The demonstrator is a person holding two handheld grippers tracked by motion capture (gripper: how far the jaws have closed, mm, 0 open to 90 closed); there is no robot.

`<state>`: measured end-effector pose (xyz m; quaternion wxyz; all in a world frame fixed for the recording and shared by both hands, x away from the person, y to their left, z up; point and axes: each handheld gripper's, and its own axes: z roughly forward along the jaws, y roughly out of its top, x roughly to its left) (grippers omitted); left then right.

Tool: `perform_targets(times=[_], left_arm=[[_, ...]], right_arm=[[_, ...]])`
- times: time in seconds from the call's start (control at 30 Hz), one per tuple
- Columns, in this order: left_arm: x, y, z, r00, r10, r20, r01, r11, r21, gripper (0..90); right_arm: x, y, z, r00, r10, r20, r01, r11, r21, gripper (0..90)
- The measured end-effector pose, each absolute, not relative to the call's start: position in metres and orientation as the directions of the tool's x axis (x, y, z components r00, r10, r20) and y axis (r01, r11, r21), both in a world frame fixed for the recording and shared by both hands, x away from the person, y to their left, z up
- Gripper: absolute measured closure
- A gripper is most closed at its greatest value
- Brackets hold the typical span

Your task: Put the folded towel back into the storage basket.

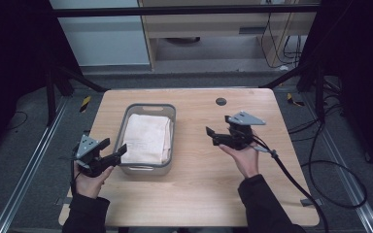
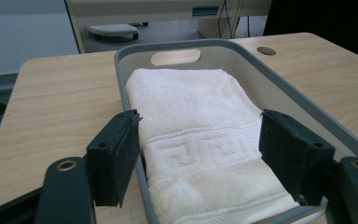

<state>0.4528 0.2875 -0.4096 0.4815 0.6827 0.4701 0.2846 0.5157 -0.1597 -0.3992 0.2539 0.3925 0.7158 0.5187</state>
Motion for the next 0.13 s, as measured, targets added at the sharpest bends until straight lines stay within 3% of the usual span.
perform_targets(times=[0.13], left_arm=[[0.447,0.3,-0.412,0.383,0.92,-0.083,0.36,-0.066,0.93,27.6]], right_arm=[[0.499,-0.197,-0.416,-0.528,0.847,0.061,0.335,0.142,0.931,16.1]])
